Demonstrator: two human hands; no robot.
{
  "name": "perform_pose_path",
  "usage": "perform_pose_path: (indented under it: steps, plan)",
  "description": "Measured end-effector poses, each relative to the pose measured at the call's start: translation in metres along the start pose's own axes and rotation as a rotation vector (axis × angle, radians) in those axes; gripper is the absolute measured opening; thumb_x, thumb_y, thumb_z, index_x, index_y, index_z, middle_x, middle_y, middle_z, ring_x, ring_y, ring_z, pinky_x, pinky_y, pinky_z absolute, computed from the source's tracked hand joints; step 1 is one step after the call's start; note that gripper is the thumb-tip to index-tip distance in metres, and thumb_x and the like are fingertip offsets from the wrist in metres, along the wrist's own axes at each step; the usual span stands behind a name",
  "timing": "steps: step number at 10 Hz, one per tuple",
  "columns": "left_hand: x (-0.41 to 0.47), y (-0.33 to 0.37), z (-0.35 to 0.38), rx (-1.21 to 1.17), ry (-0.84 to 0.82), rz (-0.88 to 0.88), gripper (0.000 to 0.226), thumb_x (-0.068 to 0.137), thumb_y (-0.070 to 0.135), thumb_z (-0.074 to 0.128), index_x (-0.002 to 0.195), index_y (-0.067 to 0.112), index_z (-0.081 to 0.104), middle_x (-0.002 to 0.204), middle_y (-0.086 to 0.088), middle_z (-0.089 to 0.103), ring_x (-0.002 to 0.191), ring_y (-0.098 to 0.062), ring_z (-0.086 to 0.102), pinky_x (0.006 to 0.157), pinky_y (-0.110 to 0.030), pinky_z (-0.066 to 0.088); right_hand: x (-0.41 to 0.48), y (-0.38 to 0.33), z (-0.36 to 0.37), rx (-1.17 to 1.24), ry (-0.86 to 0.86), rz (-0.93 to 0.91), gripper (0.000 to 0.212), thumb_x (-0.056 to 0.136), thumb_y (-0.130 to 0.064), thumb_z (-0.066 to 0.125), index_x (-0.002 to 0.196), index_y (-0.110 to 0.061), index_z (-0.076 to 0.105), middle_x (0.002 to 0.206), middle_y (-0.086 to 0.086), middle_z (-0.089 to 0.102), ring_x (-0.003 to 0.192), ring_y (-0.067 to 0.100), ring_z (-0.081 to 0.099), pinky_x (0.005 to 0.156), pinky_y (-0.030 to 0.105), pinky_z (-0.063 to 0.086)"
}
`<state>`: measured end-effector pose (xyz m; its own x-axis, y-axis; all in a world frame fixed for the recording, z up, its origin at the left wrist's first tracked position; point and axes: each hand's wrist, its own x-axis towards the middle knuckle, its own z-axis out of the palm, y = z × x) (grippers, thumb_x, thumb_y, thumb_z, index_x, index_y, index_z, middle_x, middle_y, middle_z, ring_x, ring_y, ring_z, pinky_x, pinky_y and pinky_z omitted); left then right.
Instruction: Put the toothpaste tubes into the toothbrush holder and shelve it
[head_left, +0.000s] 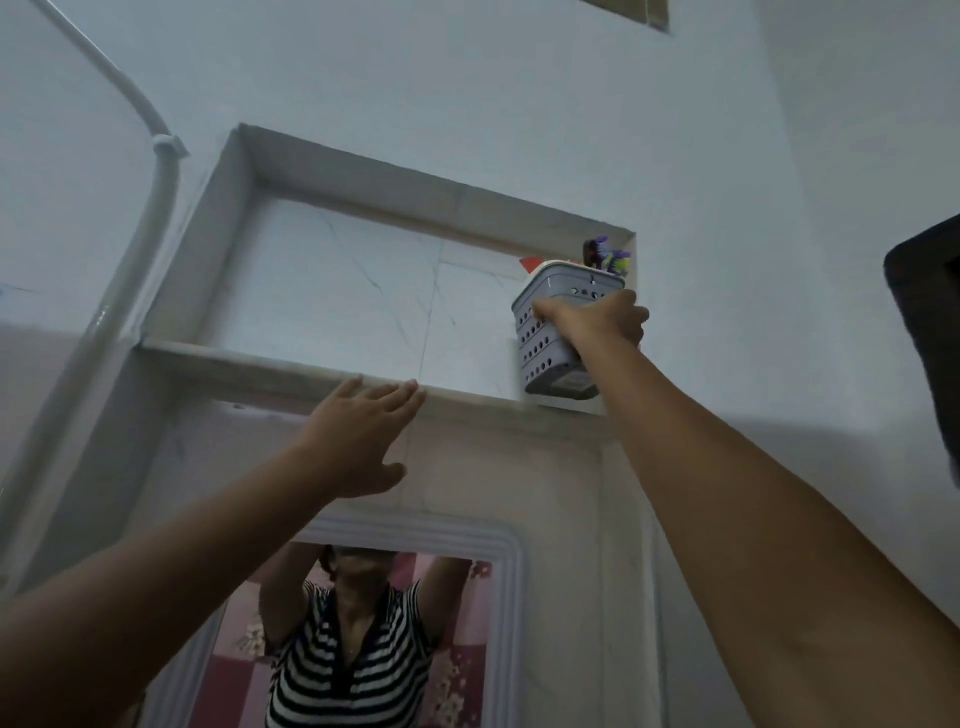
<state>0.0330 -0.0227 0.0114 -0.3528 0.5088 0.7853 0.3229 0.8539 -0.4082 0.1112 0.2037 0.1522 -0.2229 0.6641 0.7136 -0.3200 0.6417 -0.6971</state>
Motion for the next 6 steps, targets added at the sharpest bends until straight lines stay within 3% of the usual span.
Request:
perform_pose_path:
  steps: [2, 3, 5, 6]
  plan:
    - [0.0, 0.001, 0.008, -0.047, 0.026, -0.003, 0.09, 0.087, 0.047, 0.05, 0.155, 0.019, -0.002, 0.166, -0.001, -0.001, 0.153, -0.017, 0.004, 0.126, -0.039, 0.008, -0.001, 0.031, 0.04, -0.02, 0.081, 0.07, 0.116, 0.06, -0.056, 0.092, 0.15, -0.011, 0.035, 0.149, 0.015, 0.043, 0.134, 0.038, 0.048, 0.112, 0.056, 0.04]
    - [0.0, 0.001, 0.011, -0.082, 0.056, 0.0, 0.089, 0.087, 0.044, 0.052, 0.155, 0.02, 0.0, 0.166, 0.0, 0.001, 0.153, -0.016, 0.004, 0.126, -0.039, 0.009, -0.002, 0.054, 0.056, -0.03, 0.141, 0.021, 0.124, 0.064, -0.058, 0.09, 0.157, -0.008, 0.026, 0.155, 0.019, 0.04, 0.139, 0.039, 0.045, 0.117, 0.054, 0.036]
    - [-0.005, 0.005, 0.009, -0.118, 0.046, -0.016, 0.089, 0.086, 0.042, 0.054, 0.155, 0.02, 0.001, 0.166, 0.0, -0.001, 0.153, -0.016, 0.002, 0.126, -0.039, 0.009, 0.0, 0.077, 0.062, -0.111, 0.117, -0.139, 0.132, 0.077, -0.066, 0.078, 0.165, -0.001, 0.004, 0.17, 0.021, 0.018, 0.157, 0.038, 0.021, 0.127, 0.051, 0.02]
    - [-0.002, 0.005, -0.001, -0.081, 0.006, -0.011, 0.089, 0.088, 0.042, 0.055, 0.155, 0.018, 0.002, 0.166, -0.002, 0.001, 0.153, -0.018, 0.005, 0.125, -0.039, 0.008, -0.012, 0.084, 0.056, -0.186, 0.029, -0.235, 0.119, 0.09, -0.064, 0.065, 0.165, 0.001, 0.0, 0.174, 0.021, 0.003, 0.162, 0.036, 0.004, 0.131, 0.052, 0.012]
